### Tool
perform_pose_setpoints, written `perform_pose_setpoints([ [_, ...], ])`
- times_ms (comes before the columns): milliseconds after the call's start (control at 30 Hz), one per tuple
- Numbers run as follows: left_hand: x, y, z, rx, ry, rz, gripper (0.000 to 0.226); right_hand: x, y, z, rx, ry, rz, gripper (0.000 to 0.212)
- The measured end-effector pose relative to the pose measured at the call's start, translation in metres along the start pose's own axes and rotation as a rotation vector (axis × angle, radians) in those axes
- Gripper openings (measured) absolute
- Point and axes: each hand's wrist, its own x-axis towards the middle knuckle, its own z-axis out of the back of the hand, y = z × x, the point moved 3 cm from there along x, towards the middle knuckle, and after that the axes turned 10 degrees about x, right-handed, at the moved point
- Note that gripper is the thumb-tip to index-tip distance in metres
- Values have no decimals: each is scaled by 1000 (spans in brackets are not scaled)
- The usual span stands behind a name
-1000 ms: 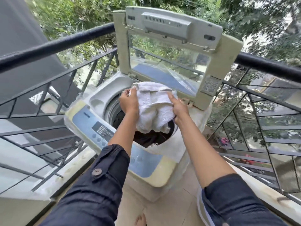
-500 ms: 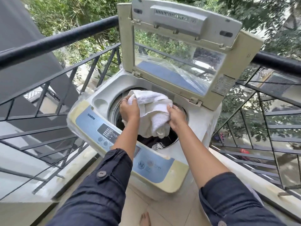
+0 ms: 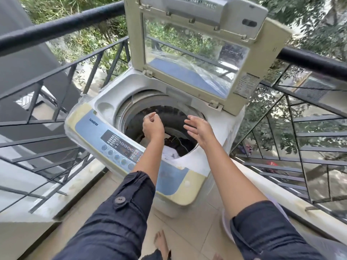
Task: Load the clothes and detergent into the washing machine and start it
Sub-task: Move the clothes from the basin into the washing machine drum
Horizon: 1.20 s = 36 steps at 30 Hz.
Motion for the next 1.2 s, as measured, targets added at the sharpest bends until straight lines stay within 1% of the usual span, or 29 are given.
perform_pose_setpoints([
  [133,-25,7,-16,-79,49,-21,18,-13,7,24,28,-1,19,33],
  [233,-50,11,-29,-101,44,-57,16,-25,10,51,52,5,35,20],
  [300,-72,11,-39,-149,52,-75,17,-32,10,71,61,9,41,17],
  [433,-128,16,-65,-206,47,-134,16,-48,11,127,12,-7,40,27],
  [533,-167,32,-90,-171,49,-183,15,-59,10,173,-52,-54,2,21],
  [667,-212,65,-128,-143,98,-148,13,-71,5,236,-63,-121,-55,30],
  [800,-247,96,-161,-132,151,-95,13,-78,-2,298,-19,-182,-53,45],
  [867,-259,114,-177,-93,191,-78,18,-78,-9,327,-3,-209,-71,47],
  [967,-273,139,-201,-1,250,-25,6,-72,-24,368,22,-282,-88,47],
  [1000,-278,146,-210,45,273,-18,13,-67,-30,383,32,-311,-87,47],
  [1067,-283,165,-227,173,307,-3,24,-57,-44,412,57,-371,-79,52],
  [1200,-287,213,-267,329,400,3,27,-33,-79,469,97,-474,-90,56],
])
